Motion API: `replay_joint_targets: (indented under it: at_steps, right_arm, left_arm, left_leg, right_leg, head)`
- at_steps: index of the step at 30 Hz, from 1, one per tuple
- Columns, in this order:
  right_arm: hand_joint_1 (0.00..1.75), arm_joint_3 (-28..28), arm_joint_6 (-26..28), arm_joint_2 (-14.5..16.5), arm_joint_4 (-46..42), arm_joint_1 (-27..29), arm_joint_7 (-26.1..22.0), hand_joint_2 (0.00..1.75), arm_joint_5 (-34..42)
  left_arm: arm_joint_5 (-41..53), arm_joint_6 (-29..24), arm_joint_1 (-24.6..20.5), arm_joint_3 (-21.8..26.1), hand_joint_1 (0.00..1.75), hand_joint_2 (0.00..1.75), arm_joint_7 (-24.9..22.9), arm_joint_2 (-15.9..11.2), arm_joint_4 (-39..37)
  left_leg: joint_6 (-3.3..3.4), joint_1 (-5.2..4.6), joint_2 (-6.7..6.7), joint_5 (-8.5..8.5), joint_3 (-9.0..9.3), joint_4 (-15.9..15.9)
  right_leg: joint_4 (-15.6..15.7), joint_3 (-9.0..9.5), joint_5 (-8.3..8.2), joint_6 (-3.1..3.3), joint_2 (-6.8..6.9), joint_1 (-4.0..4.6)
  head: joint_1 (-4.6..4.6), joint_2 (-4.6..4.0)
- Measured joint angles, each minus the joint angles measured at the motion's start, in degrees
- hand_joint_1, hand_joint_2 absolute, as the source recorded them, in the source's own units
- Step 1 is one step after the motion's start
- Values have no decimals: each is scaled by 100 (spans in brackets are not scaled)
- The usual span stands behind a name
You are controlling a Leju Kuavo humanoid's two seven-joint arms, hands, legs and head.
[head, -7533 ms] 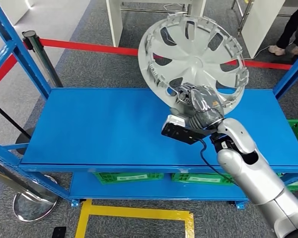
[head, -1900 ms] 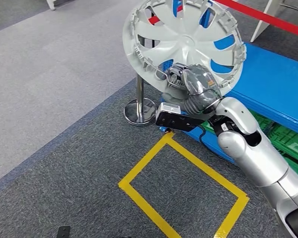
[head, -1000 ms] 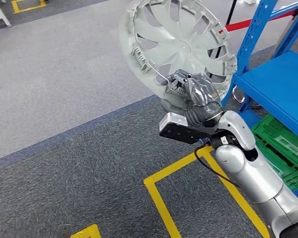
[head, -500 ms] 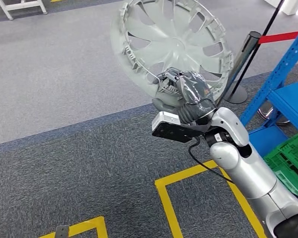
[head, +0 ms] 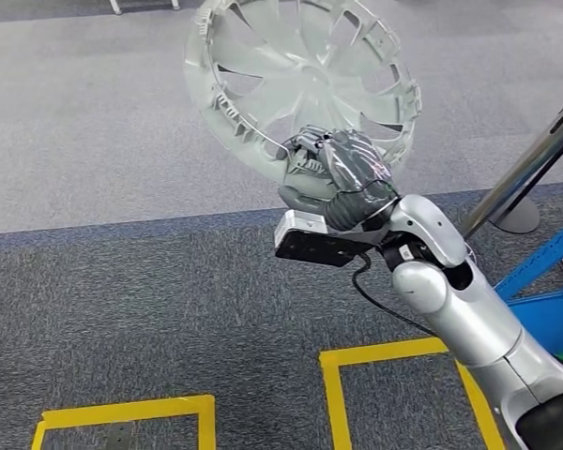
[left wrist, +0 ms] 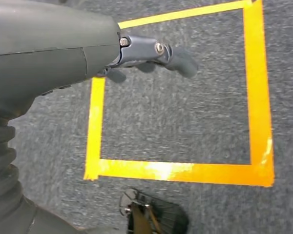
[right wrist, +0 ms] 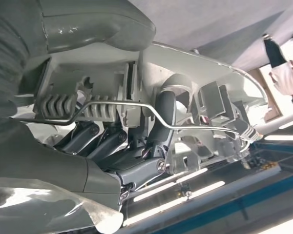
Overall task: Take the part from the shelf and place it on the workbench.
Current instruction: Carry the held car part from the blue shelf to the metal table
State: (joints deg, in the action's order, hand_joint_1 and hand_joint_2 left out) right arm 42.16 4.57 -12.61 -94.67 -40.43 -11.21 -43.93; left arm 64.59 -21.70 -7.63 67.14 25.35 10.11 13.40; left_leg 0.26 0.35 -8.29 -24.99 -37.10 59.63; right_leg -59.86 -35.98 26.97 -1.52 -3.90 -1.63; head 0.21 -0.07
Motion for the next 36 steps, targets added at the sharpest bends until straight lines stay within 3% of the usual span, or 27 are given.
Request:
replay_joint_targets:
  at_steps: [2,4,6,7,9,11,13,15,16,19,22,23,25,26,27,29,31,32,33,34,36]
  right_arm:
    - [175,10,-1,24,14,-27,7,175,4]
    - [175,11,-1,37,26,-39,10,175,-1]
    - [175,17,-1,37,46,-43,11,175,-4]
    - [175,22,-1,37,55,-44,11,175,-2]
    - [175,32,-2,37,63,-47,15,175,5]
    - [175,31,-11,36,66,-69,33,175,19]
    - [175,19,-37,33,82,-116,55,175,40]
    - [175,2,-68,32,109,-160,68,175,70]
    - [175,-6,-78,30,122,-173,73,175,85]
    - [175,-26,-85,4,153,-192,81,175,114]
    - [175,-28,-86,-6,159,-194,81,175,116]
    - [175,-28,-86,-14,165,-193,80,175,117]
    - [175,-37,-83,-60,205,-179,76,175,135]
    - [175,-46,-81,-91,228,-171,74,175,145]
    - [175,-57,-79,-120,249,-166,72,175,154]
    - [175,-74,-75,-149,261,-164,65,175,157]
    - [175,-86,-73,-156,264,-160,60,175,162]
    - [175,-93,-72,-158,265,-157,61,175,165]
    - [175,-104,-69,-159,264,-155,63,175,169]
    - [175,-118,-66,-162,264,-153,64,175,173]
    - [175,-140,-59,-175,263,-149,63,175,180]
  left_arm:
    - [-2,-1,8,-1,0,175,-5,-3,0]
    - [-4,-1,-7,-2,0,175,-7,1,0]
    - [-4,0,-10,-4,0,175,-7,1,0]
    - [-5,0,-4,-4,0,175,-8,0,0]
    - [-5,0,5,-4,0,175,-9,-5,0]
    - [-4,-2,-5,-4,0,175,-9,-10,0]
    - [-3,-6,-20,-5,0,175,-13,-10,0]
    - [1,-11,-15,-6,0,175,-17,-11,0]
    - [2,-14,-7,-6,0,175,-18,-14,1]
    - [2,-21,-9,-6,0,175,-18,-20,2]
    - [2,-22,-15,-7,0,175,-18,-21,2]
    - [2,-20,-18,-7,0,175,-18,-18,2]
    - [2,-18,-15,-10,0,175,-14,-10,1]
    - [2,-17,-12,-13,0,175,-12,-6,0]
    - [2,-17,-7,-15,0,175,-8,-6,0]
    - [1,-16,2,-21,0,175,-3,-10,0]
    - [-9,-16,25,-24,0,175,5,-12,0]
    - [-15,-17,39,-25,0,175,12,-17,0]
    - [-23,-18,48,-26,0,175,22,-23,0]
    - [-27,-19,48,-28,0,175,34,-29,0]
    - [-31,-18,38,-34,0,175,52,-35,0]
  left_leg:
    - [-71,-28,287,-138,-92,210]
    - [-140,-23,674,-446,-380,834]
    - [-183,16,779,-656,-687,1460]
    - [-194,29,791,-618,-725,1527]
    - [-185,33,870,-271,-480,1024]
    - [-131,-20,1109,12,-109,282]
    - [-56,-78,1229,45,24,-22]
    - [22,-74,1112,46,26,-59]
    - [60,-57,1045,57,41,-84]
    - [142,-16,902,84,75,-135]
    - [154,-15,878,85,74,-134]
    - [160,-16,849,82,74,-134]
    - [162,-13,581,55,93,-111]
    - [150,-7,419,30,100,-87]
    - [124,-7,268,5,92,-48]
    - [59,9,137,-12,40,-6]
    - [-1,32,21,3,9,-15]
    - [-32,27,48,-11,-1,1]
    - [-64,16,161,-64,-39,87]
    - [-96,5,334,-171,-131,288]
    - [-141,7,695,-473,-469,982]
  right_leg:
    - [37,54,7,75,160,-15]
    - [55,98,28,131,327,-6]
    - [54,123,53,145,496,5]
    - [54,135,67,143,576,5]
    - [54,175,98,121,719,5]
    - [55,218,136,76,845,27]
    - [68,250,167,17,970,64]
    - [101,292,195,-49,1069,75]
    - [83,293,236,-75,1008,62]
    - [-326,94,498,-99,579,29]
    - [-483,17,573,-98,506,30]
    - [-675,-83,646,-104,481,31]
    - [-791,-276,438,-113,388,27]
    - [-681,-297,279,-116,266,14]
    - [-365,-197,66,-114,134,-7]
    - [-24,-14,0,-98,-48,-23]
    - [-4,18,21,-55,16,-11]
    - [15,40,23,-20,83,-14]
    - [35,70,25,19,153,-23]
    - [56,103,30,57,230,-30]
    - [67,152,57,105,380,-14]
  head:
    - [-50,0]
    - [-102,0]
    - [-108,0]
    - [-109,0]
    - [-110,0]
    - [-113,0]
    - [-114,0]
    - [-114,0]
    - [-109,0]
    - [-69,0]
    - [-61,0]
    - [-59,0]
    - [-54,0]
    - [-53,0]
    - [-52,0]
    - [-50,0]
    - [-49,0]
    - [-52,0]
    - [-70,0]
    - [-87,0]
    - [-116,0]
